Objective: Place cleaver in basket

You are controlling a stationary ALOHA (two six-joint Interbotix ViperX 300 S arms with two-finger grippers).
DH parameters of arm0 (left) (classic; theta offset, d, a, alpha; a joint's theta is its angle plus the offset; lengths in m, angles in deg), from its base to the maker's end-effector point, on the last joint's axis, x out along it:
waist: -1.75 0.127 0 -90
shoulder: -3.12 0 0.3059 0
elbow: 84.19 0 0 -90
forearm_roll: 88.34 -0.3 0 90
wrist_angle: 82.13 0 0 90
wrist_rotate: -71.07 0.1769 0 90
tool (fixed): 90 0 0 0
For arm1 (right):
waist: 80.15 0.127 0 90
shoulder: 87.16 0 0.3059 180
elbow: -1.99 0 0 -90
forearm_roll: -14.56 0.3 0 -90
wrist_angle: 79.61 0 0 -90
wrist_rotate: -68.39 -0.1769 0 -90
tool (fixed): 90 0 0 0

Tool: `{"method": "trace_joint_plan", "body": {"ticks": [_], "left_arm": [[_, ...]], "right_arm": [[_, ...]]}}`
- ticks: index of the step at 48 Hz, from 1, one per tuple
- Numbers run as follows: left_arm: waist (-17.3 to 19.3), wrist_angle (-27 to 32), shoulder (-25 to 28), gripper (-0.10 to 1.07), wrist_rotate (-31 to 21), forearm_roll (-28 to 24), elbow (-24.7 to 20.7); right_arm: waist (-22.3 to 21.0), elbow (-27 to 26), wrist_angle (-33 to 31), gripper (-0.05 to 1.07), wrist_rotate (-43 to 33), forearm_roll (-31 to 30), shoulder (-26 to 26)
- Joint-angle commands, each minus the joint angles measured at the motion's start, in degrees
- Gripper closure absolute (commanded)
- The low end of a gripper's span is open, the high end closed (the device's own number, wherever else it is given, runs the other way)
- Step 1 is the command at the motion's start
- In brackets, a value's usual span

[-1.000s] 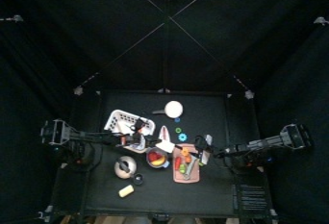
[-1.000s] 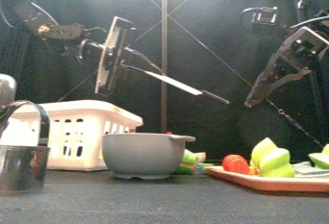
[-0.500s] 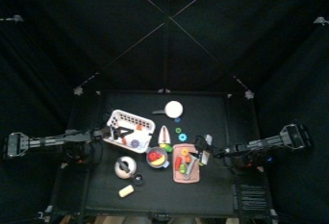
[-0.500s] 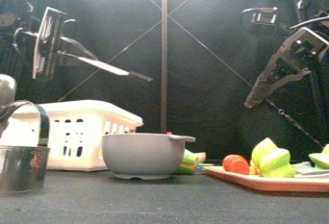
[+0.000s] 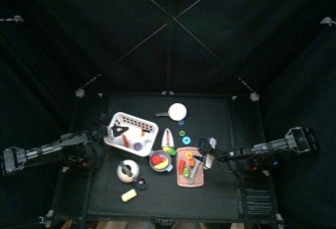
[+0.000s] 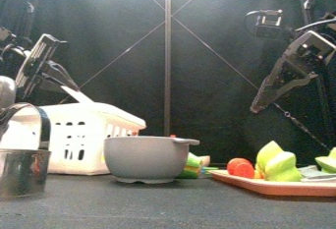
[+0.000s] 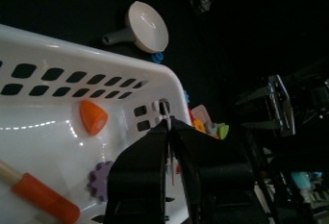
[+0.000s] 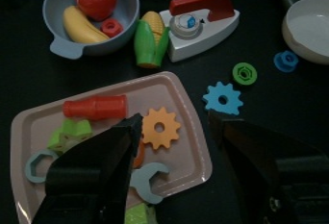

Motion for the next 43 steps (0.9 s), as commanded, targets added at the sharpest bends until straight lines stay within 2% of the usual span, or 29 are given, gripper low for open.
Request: {"method": "trace_joint_plan", "body": {"ticks": [1, 13, 29, 36, 43], "left_arm": [[0.18, 1.76, 0.00, 0.48, 0.09, 0.09, -0.44], [0.62, 3.52, 0.00, 0.45, 0.00, 0.00, 0.00], [1.05, 3.43, 0.09, 0.21, 0.00, 0.00, -0.09], [0.97, 2.37, 0.00, 0.17, 0.00, 0.00, -0.44], [0.88, -1.67, 0.09, 0.17, 0.09, -0.35, -1.32]], "right_arm": [[-0.35, -0.88, 0.09, 0.12, 0.00, -0.18, 0.26], [-0.53, -0.97, 0.09, 0.12, 0.00, -0.18, 0.00], [-0.53, -1.05, 0.09, 0.12, 0.00, -0.18, -0.26], [-0.53, -1.05, 0.09, 0.12, 0.00, -0.18, -0.26], [-0.62, -1.05, 0.09, 0.12, 0.00, -0.18, -0.26]]}}
